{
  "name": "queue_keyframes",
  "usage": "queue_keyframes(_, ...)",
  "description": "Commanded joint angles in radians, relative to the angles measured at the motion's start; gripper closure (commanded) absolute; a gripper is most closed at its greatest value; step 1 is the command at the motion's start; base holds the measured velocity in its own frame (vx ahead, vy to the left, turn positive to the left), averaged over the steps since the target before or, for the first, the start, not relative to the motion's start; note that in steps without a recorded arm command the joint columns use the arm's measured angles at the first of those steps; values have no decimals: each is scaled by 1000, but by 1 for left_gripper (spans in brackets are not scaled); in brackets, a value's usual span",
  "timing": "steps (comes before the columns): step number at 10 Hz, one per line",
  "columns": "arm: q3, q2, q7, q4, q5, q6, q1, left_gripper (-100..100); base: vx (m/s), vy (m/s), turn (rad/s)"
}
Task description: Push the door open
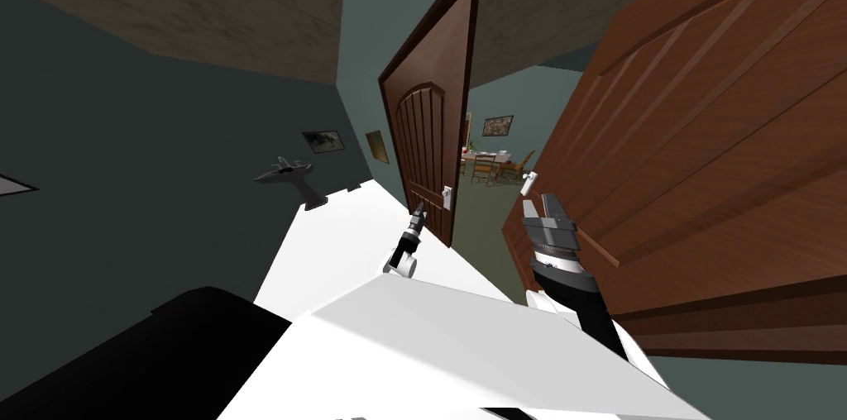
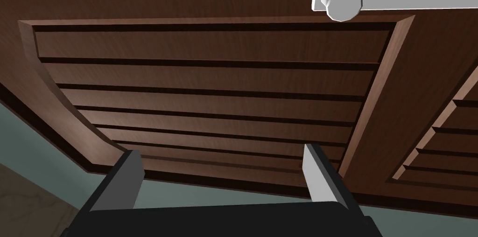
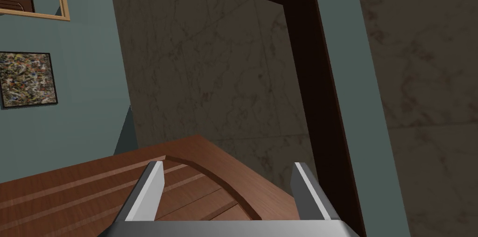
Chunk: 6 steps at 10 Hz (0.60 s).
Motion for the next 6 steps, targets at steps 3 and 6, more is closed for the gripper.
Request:
queue_keyframes(3,-36,5,16,77,-1,0,-38,-100,84,70,-108)
queue_keyframes(6,-63,9,30,133,-1,5,-69,-100,82,79,-99)
